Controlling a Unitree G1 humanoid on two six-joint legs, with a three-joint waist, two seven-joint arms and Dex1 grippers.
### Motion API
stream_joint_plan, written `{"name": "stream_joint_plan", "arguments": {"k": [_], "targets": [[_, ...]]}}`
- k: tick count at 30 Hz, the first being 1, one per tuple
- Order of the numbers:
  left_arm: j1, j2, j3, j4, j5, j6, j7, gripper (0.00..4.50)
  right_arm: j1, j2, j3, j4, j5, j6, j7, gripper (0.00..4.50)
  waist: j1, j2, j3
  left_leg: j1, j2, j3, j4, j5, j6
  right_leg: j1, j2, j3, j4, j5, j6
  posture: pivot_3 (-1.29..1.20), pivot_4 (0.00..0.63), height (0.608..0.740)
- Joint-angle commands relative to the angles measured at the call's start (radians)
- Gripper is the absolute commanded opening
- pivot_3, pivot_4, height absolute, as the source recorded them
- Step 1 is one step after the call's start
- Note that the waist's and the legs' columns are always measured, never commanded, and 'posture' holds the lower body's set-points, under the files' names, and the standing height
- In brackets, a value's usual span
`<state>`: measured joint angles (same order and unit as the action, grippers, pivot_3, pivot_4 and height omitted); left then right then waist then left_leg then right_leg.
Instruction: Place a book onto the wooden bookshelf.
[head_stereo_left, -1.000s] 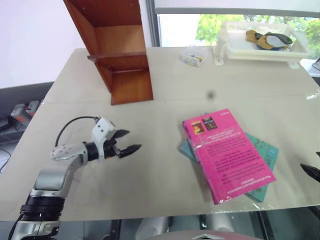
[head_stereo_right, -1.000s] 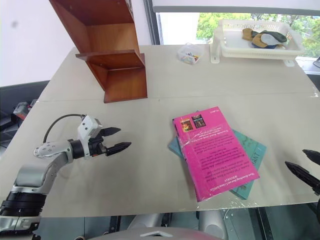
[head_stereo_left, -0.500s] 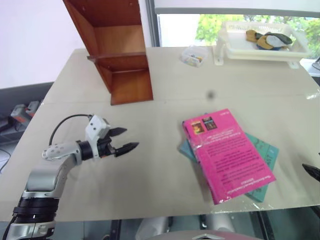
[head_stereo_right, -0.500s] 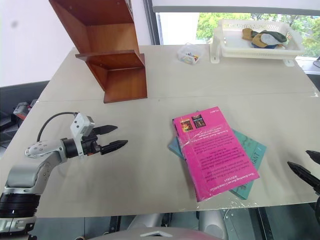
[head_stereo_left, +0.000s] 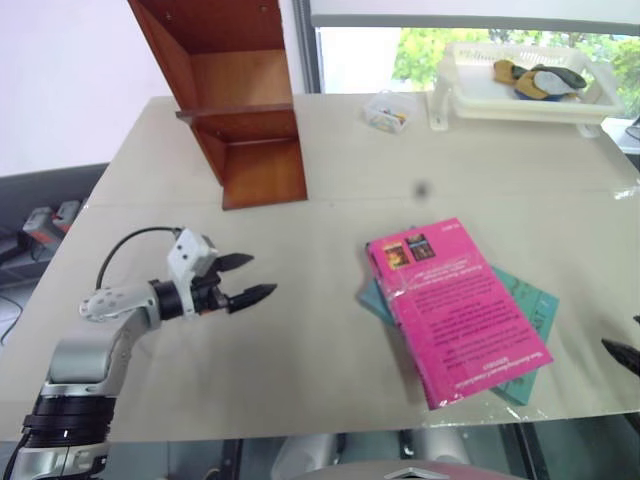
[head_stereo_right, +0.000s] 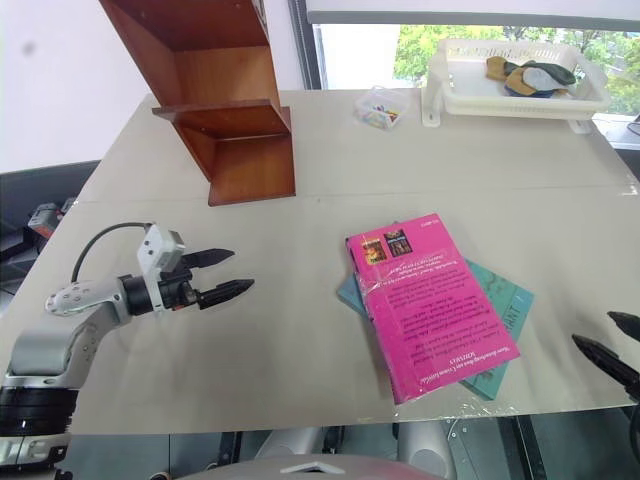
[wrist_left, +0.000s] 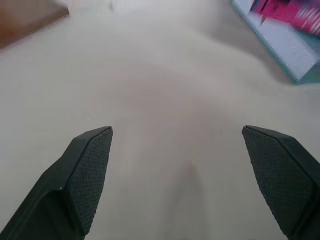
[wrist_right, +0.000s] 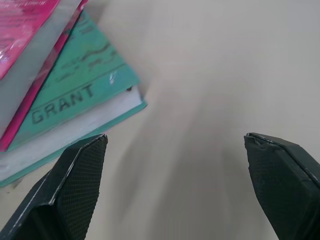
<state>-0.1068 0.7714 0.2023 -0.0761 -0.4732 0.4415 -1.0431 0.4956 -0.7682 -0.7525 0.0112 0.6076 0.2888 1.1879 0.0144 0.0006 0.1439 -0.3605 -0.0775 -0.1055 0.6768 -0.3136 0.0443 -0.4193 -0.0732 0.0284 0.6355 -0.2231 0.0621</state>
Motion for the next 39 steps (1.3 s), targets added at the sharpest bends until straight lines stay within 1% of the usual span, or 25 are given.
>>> {"name": "stream_joint_plan", "arguments": {"k": [1,4,6,8,10,12,15,18,21,24,26,29,34,39], "targets": [[0.001,0.022,0.049,-0.059,-0.082,-0.024,-0.089,4.44,0.056,-0.017,-0.028,-0.074,0.029,0.019,0.049,4.5,0.0,0.0,0.0,0.0,0.0,0.0,0.0,0.0,0.0,0.0,0.0,0.0,0.0,0.0,0.0,0.0,0.15,0.74],[-0.007,0.033,0.101,-0.04,-0.166,-0.042,-0.197,4.44,0.068,-0.016,-0.035,-0.11,0.04,-0.02,0.094,4.5,-0.002,0.0,0.0,0.0,0.0,0.0,0.0,0.0,0.0,0.0,0.0,0.0,0.0,0.0,0.0,0.0,0.15,0.74],[-0.021,0.064,0.123,-0.022,-0.213,-0.022,-0.268,4.44,0.055,-0.015,-0.046,-0.13,0.084,0.003,0.111,4.5,-0.004,0.0,0.0,0.0,0.001,0.0,0.0,0.0,0.0,0.0,0.0,0.0,0.0,0.0,0.0,0.0,0.15,0.74],[-0.042,0.099,0.144,-0.014,-0.246,-0.019,-0.324,4.44,0.078,-0.024,-0.023,-0.138,0.059,-0.007,0.136,4.5,-0.003,0.0,0.0,0.0,0.001,0.0,0.0,0.0,0.0,0.0,0.001,0.0,0.0,0.0,0.0,0.0,0.15,0.74],[-0.058,0.118,0.154,-0.006,-0.258,-0.024,-0.352,4.44,0.094,-0.026,-0.004,-0.142,0.037,-0.018,0.148,4.5,0.001,0.0,0.0,0.0,0.001,0.0,0.0,0.0,0.0,0.0,0.001,-0.001,0.0,0.0,0.0,0.0,0.15,0.74],[-0.082,0.161,0.175,0.019,-0.275,-0.019,-0.408,4.44,0.099,-0.019,0.015,-0.17,0.036,-0.017,0.149,4.5,0.001,0.0,0.0,0.0,0.001,0.0,0.0,0.0,0.0,0.001,0.0,-0.002,-0.001,0.0,0.0,0.0,0.15,0.74],[-0.107,0.208,0.195,0.065,-0.27,-0.056,-0.49,4.44,0.076,-0.001,0.051,-0.197,0.017,-0.058,0.137,4.5,-0.001,0.0,0.0,0.0,0.001,-0.001,0.0,0.0,0.0,0.0,0.001,-0.002,-0.001,0.0,0.0,0.0,0.15,0.74],[-0.122,0.239,0.211,0.082,-0.265,-0.085,-0.541,4.44,0.039,0.011,0.097,-0.192,-0.031,-0.126,0.122,4.5,-0.004,0.0,0.001,0.001,0.001,0.0,0.0,0.0,0.0,0.001,0.001,-0.002,-0.001,0.0,0.0,0.0,0.15,0.74],[-0.13,0.307,0.227,0.098,-0.275,-0.082,-0.57,4.44,0.005,0.024,0.136,-0.199,-0.042,-0.156,0.113,4.5,-0.004,0.0,0.001,0.0,0.001,0.0,0.0,0.0,0.0,0.0,0.001,-0.003,-0.001,0.0,0.0,0.0,0.15,0.74],[-0.117,0.371,0.229,0.107,-0.289,-0.103,-0.571,4.44,0.015,0.017,0.158,-0.223,-0.034,-0.142,0.122,4.5,-0.001,0.0,0.002,0.0,0.001,0.0,0.0,0.0,0.0,0.0,0.001,-0.003,-0.001,0.0,0.0,0.0,0.15,0.74],[-0.126,0.398,0.231,0.133,-0.277,-0.131,-0.571,4.44,0.031,0.003,0.182,-0.235,-0.054,-0.152,0.138,4.5,0.0,0.001,0.002,0.0,0.001,-0.001,-0.001,0.0,0.0,0.0,0.001,-0.003,-0.002,0.0,0.0,0.0,0.15,0.74],[-0.133,0.407,0.226,0.143,-0.281,-0.15,-0.571,4.44,0.025,0.004,0.213,-0.273,-0.054,-0.156,0.135,4.5,-0.001,0.001,0.002,0.0,0.001,-0.001,-0.001,0.0,0.0,0.0,0.001,-0.003,-0.002,0.0,0.0,0.0,0.15,0.74],[-0.137,0.391,0.218,0.134,-0.282,-0.155,-0.571,4.44,-0.016,0.002,0.241,-0.318,-0.045,-0.151,0.109,4.5,-0.004,0.001,0.002,0.0,0.001,-0.001,-0.001,0.0,0.0,0.0,0.001,-0.004,-0.002,0.0,0.0,0.0,0.15,0.74],[-0.134,0.376,0.216,0.133,-0.272,-0.167,-0.571,4.44,-0.059,0.005,0.302,-0.356,-0.054,-0.133,0.08,4.5,-0.003,0.001,0.002,0.0,0.001,-0.001,-0.001,0.0,0.0,0.0,0.002,-0.006,-0.002,0.0,0.0,0.0,0.15,0.74]]}}
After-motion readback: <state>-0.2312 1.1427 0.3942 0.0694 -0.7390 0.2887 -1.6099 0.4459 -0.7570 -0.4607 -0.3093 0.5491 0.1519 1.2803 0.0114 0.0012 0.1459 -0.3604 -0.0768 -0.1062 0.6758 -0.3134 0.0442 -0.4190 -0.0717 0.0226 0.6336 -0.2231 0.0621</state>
